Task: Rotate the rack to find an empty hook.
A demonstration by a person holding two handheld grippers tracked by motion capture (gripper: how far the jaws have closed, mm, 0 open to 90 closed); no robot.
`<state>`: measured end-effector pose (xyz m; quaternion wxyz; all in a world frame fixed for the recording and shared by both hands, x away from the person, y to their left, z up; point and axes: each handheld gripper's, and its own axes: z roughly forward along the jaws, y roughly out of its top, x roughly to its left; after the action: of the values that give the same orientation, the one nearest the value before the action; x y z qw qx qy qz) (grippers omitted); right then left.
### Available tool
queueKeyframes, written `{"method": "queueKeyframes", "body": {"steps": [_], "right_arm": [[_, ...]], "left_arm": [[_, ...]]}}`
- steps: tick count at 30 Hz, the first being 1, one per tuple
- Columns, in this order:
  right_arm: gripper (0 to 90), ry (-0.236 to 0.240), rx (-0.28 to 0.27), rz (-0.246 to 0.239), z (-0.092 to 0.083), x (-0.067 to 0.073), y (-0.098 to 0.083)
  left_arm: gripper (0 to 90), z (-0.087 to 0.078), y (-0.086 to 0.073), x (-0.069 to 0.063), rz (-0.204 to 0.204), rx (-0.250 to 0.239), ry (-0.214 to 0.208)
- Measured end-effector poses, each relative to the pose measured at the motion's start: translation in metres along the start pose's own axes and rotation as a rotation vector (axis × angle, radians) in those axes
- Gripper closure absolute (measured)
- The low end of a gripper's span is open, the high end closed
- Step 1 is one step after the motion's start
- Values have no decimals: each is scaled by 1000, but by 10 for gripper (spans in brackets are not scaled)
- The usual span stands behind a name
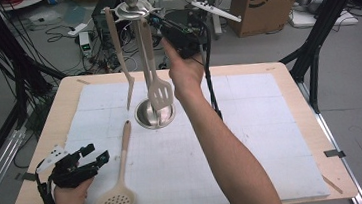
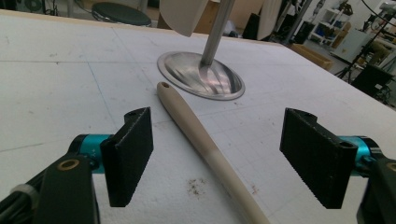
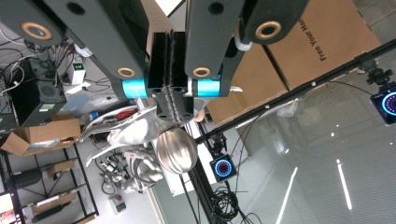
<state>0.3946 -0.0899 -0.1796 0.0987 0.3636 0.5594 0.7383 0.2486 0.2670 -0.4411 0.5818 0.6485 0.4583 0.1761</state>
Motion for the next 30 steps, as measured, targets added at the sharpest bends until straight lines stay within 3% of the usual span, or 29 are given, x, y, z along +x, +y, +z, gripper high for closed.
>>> {"method": "queueKeyframes", "body": {"steps": [2,6,11,20,30], "right_arm": [[900,2,-4,2,0,0,0],[900,40,-7,78,1,-3,-2],[900,60,3,74,6,2,-6],[900,101,8,119,21,12,-19],[900,75,20,75,15,7,-20]], "left_arm": [[261,1,0,0,1,1,-3],[262,1,0,0,1,3,-3],[262,1,0,-1,2,3,-2],[261,0,-1,0,-1,4,-2],[262,-1,-1,1,-5,0,0]]}}
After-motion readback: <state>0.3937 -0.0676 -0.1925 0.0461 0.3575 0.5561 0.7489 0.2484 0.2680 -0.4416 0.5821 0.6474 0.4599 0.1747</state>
